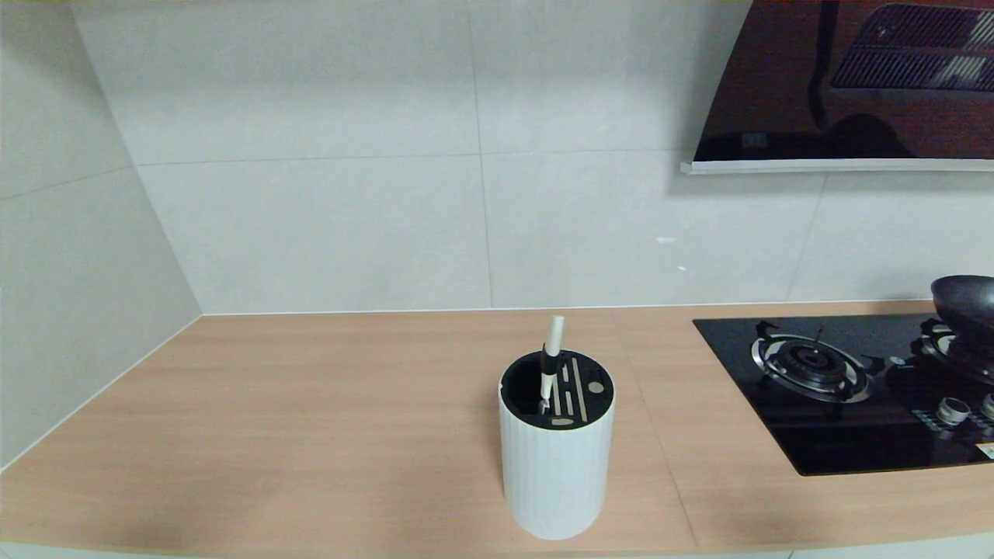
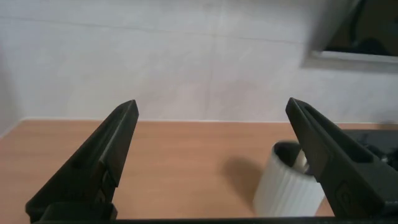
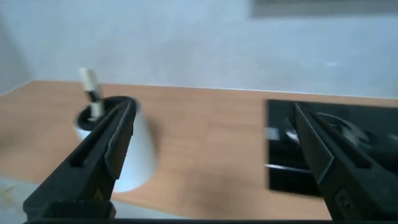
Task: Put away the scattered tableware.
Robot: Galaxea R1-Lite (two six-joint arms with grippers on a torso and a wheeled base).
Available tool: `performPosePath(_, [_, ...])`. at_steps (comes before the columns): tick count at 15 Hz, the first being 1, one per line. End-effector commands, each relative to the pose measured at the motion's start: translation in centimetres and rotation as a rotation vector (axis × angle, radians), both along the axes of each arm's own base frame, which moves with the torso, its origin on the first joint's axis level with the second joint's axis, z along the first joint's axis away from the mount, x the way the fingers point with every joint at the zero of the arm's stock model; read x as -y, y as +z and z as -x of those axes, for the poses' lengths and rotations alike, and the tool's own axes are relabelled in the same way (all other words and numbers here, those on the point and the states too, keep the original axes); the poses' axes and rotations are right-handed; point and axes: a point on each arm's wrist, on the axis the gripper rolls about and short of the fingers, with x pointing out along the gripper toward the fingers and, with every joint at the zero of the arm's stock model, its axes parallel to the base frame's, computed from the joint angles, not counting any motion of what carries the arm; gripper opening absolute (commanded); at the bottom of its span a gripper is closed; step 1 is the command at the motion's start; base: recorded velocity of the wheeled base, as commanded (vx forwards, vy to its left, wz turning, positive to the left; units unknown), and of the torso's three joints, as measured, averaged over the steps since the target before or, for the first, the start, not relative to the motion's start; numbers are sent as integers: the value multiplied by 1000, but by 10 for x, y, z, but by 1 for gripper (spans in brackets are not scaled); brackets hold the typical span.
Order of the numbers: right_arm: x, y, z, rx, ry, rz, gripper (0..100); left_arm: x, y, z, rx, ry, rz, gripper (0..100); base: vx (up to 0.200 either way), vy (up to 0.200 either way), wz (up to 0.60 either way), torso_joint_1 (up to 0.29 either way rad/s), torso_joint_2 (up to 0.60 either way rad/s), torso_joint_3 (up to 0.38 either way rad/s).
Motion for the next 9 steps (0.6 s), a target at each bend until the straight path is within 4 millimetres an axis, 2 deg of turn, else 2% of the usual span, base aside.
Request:
performPosePath(1, [7,-21,37,87,-131,-5,100,-12,-30,56,100,80,22,100,0,0,0,0,0,0])
performPosePath(2, [7,-27,46,104,-158,21,100,-12,-35,63,106,95,23,100,0,0,0,0,0,0])
performPosePath(5, [5,-30,46,117,-202,53,100,-12,-31,66,125,158,37,100,0,0,0,0,0,0])
performPosePath(6, [1,-35,54,161,-237,76,100,-7,-29,68,132,217,33,100,0,0,0,0,0,0])
performPosePath(7, [0,-43,52,147,-216,88,100,-4,-32,67,124,261,31,100,0,0,0,0,0,0])
performPosePath(8, [0,-49,49,127,-223,84,100,0,-37,69,125,299,26,100,0,0,0,0,0,0])
performPosePath(9, [0,-55,46,135,-245,79,100,3,-51,73,139,305,14,100,0,0,0,0,0,0])
